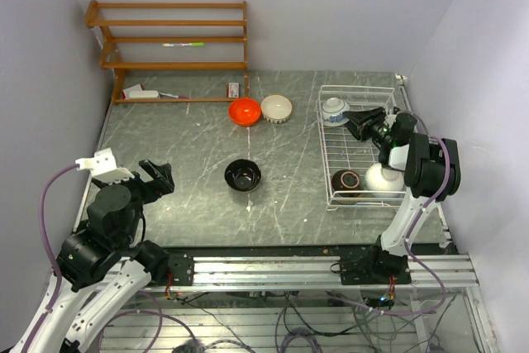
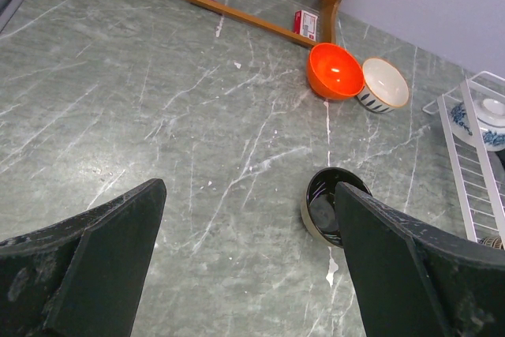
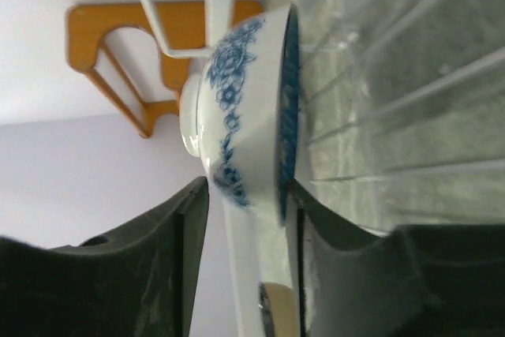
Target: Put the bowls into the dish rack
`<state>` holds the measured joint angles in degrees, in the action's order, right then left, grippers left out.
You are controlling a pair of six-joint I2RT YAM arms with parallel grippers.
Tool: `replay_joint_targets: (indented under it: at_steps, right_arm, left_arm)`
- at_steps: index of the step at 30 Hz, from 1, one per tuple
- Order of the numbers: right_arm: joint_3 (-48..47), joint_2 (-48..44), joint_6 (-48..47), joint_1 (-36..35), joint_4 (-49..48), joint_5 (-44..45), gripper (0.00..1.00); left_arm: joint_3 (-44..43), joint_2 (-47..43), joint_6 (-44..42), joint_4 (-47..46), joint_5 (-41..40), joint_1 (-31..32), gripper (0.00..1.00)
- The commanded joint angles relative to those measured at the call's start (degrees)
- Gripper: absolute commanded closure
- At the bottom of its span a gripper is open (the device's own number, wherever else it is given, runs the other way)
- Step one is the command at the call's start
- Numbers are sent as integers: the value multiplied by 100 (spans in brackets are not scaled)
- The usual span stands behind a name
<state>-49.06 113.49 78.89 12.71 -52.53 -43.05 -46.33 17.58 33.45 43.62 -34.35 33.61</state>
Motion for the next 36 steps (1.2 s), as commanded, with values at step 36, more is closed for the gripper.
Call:
replay_joint_targets:
  at_steps: [36]
  right_arm:
    - [-2220, -2065, -4970, -673, 6757, 3133, 0]
  left_arm:
    - [-87, -149, 21, -47, -10, 40, 1]
